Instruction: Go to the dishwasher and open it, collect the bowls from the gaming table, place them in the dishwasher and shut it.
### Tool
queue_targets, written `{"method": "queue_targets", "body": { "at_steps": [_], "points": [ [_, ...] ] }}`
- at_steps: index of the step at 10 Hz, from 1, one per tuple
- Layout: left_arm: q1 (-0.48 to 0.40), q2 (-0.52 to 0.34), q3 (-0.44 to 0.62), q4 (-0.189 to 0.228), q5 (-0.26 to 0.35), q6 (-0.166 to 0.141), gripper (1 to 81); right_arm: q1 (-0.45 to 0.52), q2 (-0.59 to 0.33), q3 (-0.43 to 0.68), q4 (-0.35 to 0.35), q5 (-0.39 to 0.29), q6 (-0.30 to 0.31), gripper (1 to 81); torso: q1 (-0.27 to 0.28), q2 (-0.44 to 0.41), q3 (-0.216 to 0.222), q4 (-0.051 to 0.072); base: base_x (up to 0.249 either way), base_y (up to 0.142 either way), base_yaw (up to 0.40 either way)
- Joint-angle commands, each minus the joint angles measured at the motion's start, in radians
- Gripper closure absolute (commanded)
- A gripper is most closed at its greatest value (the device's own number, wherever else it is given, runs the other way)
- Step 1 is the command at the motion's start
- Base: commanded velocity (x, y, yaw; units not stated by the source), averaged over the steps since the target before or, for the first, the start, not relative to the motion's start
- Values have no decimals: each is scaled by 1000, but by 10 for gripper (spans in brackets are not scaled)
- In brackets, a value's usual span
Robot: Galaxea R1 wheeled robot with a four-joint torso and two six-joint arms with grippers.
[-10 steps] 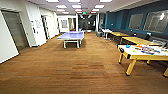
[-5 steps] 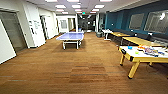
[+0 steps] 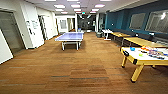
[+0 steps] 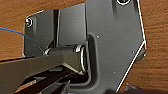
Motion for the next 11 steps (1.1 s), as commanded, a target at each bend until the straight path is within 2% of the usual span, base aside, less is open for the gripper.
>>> {"method": "queue_targets", "body": {
  "at_steps": [1,11],
  "points": [
    [-38,0,3,-5,54,4,10,42,6,3,-2,-59,-3,10,0,0,0,0,276,0,0],
    [-38,-2,3,-5,54,4,10,46,6,-2,-1,-59,-3,10,0,0,0,0,273,0,0]
  ]
}}
